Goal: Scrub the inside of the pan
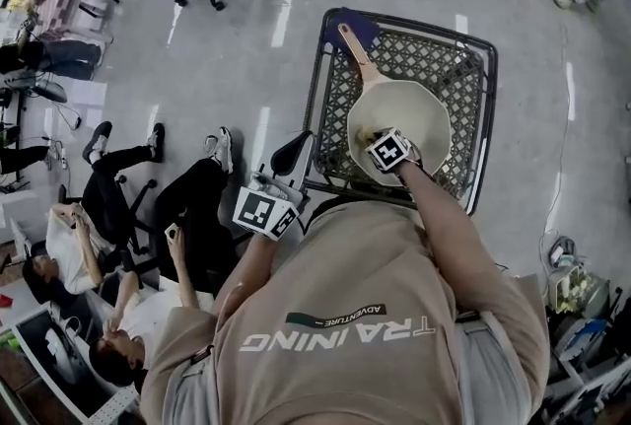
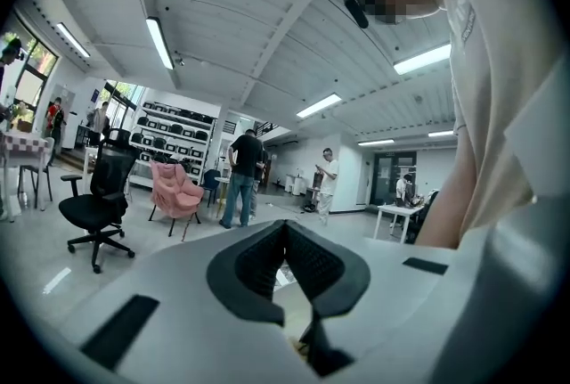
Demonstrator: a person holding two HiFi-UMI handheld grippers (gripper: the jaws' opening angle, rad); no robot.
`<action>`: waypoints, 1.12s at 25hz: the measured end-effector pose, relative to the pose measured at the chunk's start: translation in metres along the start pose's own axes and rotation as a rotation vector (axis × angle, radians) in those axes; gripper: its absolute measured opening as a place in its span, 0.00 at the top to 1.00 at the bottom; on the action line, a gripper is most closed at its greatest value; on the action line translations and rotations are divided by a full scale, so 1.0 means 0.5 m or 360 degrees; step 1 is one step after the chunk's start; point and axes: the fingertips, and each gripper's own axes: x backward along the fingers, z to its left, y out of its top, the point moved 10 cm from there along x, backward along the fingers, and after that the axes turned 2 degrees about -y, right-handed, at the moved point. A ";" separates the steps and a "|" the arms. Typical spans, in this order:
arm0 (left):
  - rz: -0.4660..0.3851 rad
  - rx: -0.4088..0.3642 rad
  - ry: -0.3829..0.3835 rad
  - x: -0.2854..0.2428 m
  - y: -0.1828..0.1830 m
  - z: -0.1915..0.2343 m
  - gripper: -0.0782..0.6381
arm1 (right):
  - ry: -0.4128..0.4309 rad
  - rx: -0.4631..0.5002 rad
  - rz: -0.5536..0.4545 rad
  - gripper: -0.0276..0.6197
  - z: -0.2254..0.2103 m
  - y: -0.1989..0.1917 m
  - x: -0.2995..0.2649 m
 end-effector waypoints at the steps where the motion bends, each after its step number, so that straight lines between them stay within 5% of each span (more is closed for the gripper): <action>1: -0.0001 -0.0006 0.0015 0.006 0.004 0.002 0.87 | 0.0072 -0.0034 0.0038 0.82 0.013 -0.002 -0.009; 5: -0.0004 -0.0009 0.0043 0.033 0.023 0.009 0.87 | -0.0123 0.0020 0.0106 0.82 -0.001 0.004 -0.014; 20: 0.0070 0.0000 -0.0029 0.018 0.019 0.029 0.87 | -0.0247 0.0078 0.0119 0.82 -0.044 0.006 -0.025; 28: 0.0050 -0.0025 -0.0029 0.016 0.025 0.017 0.87 | -0.0442 0.0069 0.0191 0.82 -0.115 -0.024 0.007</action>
